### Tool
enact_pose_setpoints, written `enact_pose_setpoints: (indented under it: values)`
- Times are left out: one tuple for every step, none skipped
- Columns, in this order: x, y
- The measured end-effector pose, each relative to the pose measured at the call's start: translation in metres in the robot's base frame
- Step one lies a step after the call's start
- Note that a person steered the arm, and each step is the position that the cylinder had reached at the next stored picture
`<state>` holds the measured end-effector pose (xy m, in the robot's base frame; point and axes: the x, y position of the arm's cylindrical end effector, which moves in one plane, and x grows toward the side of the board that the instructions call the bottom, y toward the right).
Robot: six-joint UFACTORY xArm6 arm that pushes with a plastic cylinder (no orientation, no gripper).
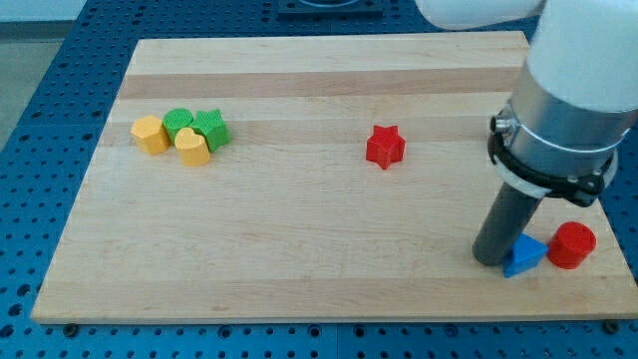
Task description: Move the red star to the top left of the blue triangle
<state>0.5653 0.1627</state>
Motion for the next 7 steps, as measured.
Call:
enact_pose_setpoints:
  values:
    - [0.0,0.009]
    - [-0.005,-0.003]
    - [-0.026,-0.044]
    - [-0.051,-0.093]
    - [-0.08,-0.14]
    - [-0.113,-0.17]
    - [-0.152,-0.174]
